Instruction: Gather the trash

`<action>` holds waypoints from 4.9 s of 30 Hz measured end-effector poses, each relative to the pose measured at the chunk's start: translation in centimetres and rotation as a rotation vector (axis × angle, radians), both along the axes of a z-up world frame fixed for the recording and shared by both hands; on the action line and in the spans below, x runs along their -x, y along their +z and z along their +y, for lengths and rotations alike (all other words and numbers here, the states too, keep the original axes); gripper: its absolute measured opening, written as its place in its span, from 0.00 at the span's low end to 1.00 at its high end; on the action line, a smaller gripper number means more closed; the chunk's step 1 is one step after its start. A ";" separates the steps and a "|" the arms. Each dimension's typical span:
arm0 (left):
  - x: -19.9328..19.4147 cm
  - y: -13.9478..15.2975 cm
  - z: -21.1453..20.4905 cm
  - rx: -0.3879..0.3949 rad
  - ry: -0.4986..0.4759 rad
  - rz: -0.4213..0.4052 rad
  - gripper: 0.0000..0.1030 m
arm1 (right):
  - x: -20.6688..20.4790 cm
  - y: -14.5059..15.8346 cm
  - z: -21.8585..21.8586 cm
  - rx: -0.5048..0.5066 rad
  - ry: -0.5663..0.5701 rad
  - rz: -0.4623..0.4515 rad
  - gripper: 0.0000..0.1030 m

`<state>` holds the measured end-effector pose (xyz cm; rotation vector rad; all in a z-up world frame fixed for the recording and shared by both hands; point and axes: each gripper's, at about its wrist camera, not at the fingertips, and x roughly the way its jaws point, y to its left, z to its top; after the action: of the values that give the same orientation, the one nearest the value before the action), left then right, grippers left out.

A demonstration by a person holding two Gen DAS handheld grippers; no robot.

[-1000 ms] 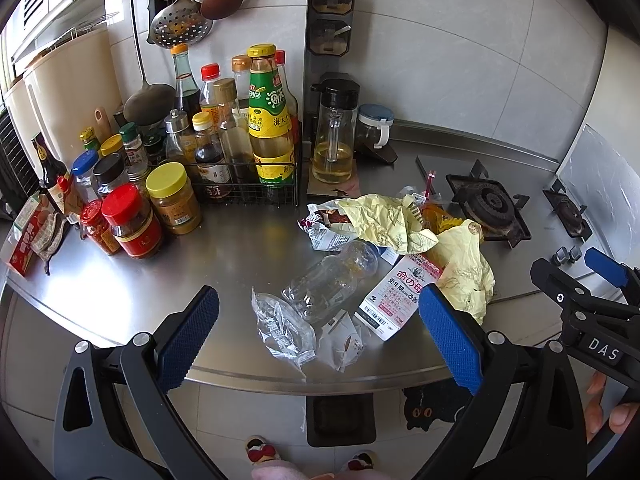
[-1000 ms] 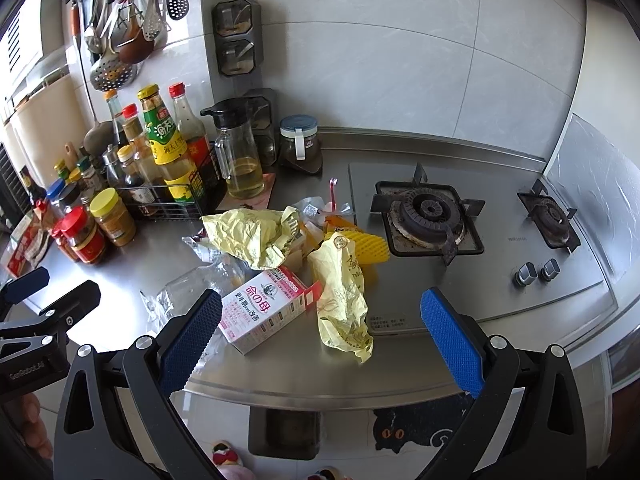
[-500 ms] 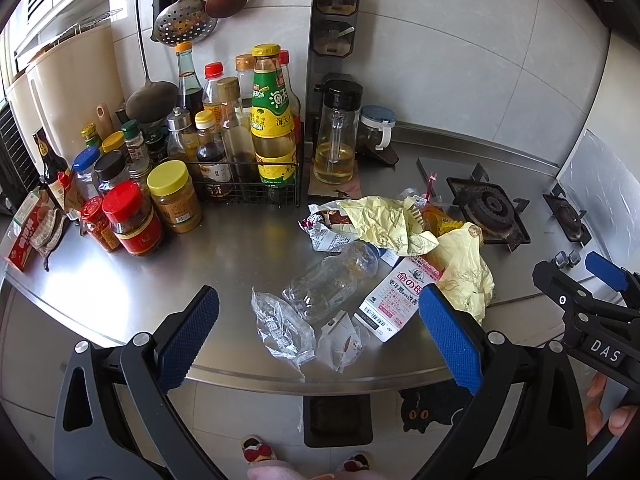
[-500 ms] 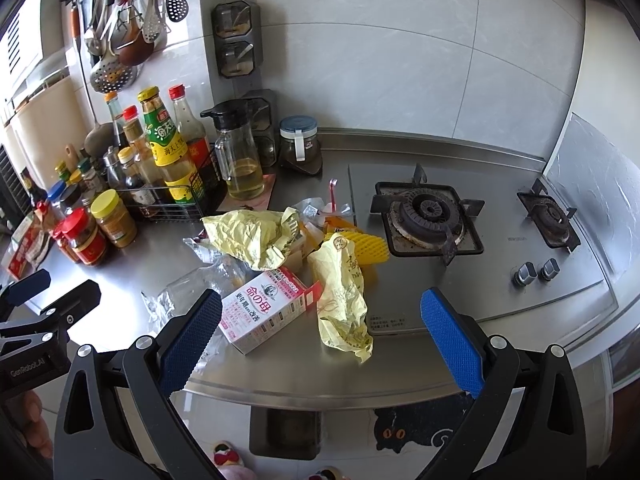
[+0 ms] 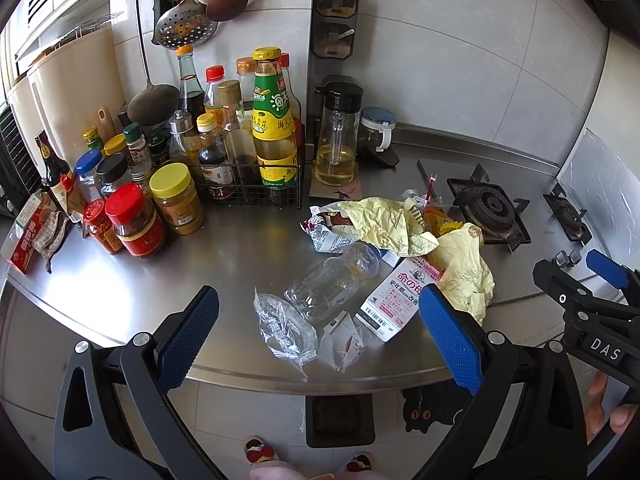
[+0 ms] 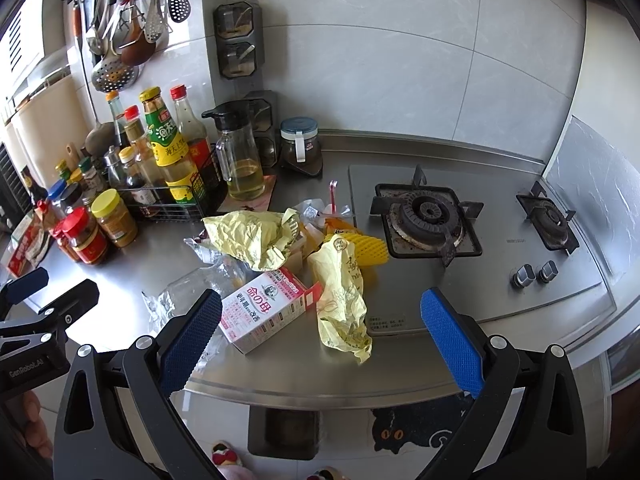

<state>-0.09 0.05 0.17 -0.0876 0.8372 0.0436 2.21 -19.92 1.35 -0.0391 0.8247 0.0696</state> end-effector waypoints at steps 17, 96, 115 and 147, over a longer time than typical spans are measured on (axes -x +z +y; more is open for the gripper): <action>0.0 0.4 0.2 -0.014 0.003 -0.003 0.92 | -0.1 0.0 -0.1 -0.001 0.000 0.002 0.97; -5.5 -18.4 4.6 0.146 0.001 0.300 0.05 | -5.9 -16.6 -4.2 -0.065 0.025 0.251 0.19; 3.9 -9.2 2.4 0.094 -0.053 0.095 0.04 | 3.4 -9.4 -5.8 -0.093 0.082 0.105 0.17; 5.6 -42.7 -3.7 0.286 -0.107 0.527 0.05 | 10.8 -45.9 1.1 -0.136 0.130 0.674 0.17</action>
<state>-5.74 -3.70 -42.57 -0.3096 1.3705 -0.1612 -8.58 -18.84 -44.58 0.0630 1.4889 0.2716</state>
